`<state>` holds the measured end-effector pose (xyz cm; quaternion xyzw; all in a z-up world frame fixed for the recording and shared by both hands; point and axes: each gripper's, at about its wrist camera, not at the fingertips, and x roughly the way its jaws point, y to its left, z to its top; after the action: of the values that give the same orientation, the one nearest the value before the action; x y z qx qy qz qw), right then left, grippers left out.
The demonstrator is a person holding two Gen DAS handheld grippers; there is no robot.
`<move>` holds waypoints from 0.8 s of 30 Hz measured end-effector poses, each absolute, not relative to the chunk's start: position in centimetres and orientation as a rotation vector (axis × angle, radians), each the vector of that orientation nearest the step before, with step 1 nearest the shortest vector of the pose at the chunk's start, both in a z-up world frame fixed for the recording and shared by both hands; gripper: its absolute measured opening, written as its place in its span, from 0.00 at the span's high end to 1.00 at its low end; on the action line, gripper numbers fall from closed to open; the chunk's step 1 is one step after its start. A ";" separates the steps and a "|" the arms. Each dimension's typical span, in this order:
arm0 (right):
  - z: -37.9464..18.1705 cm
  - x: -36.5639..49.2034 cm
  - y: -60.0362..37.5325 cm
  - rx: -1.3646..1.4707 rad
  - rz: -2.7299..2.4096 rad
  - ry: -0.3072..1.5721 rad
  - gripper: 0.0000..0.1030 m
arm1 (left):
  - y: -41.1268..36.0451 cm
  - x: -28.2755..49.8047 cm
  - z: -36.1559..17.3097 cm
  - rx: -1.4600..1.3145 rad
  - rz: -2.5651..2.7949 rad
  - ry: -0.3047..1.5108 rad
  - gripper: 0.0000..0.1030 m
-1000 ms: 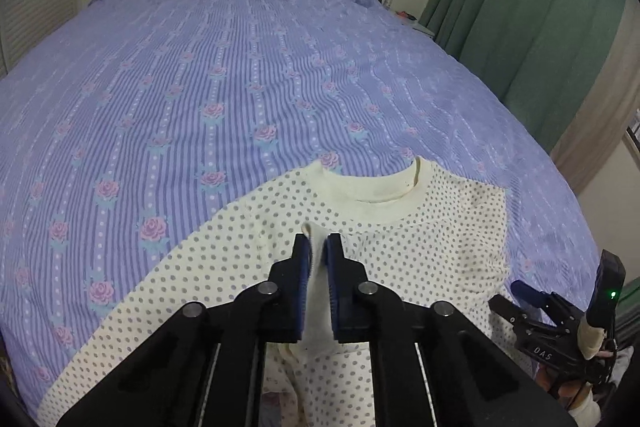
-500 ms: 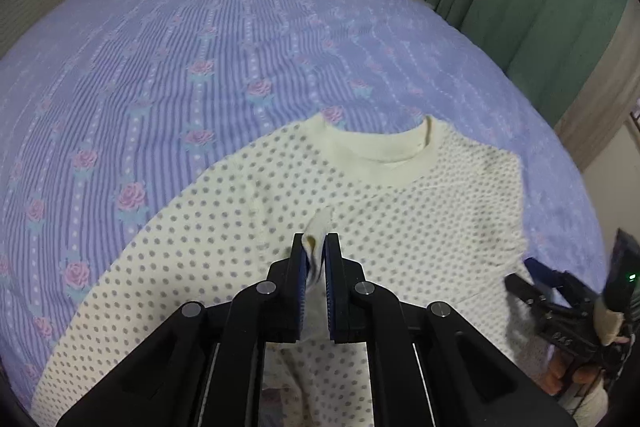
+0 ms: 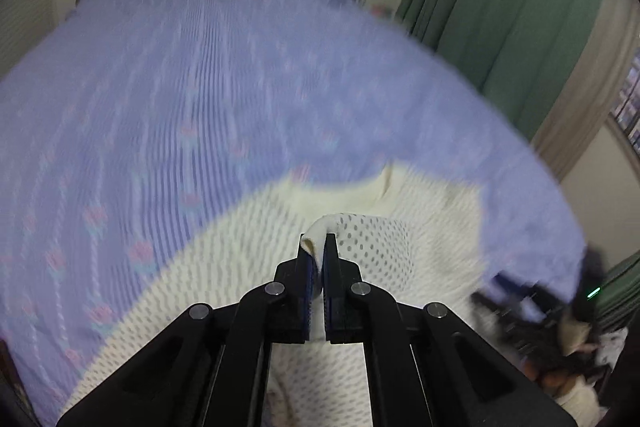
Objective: Fold small clothes
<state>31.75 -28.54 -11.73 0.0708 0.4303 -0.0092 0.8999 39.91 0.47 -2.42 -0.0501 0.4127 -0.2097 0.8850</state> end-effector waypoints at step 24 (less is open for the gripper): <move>-10.7 33.5 -29.8 0.066 -0.135 0.831 0.55 | -2.3 38.1 3.6 -0.115 -0.437 0.783 0.94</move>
<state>33.46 -29.85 -10.73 0.0321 0.4034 -0.0655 0.9121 38.15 -2.33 3.62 -0.0554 0.3784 -0.2112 0.8995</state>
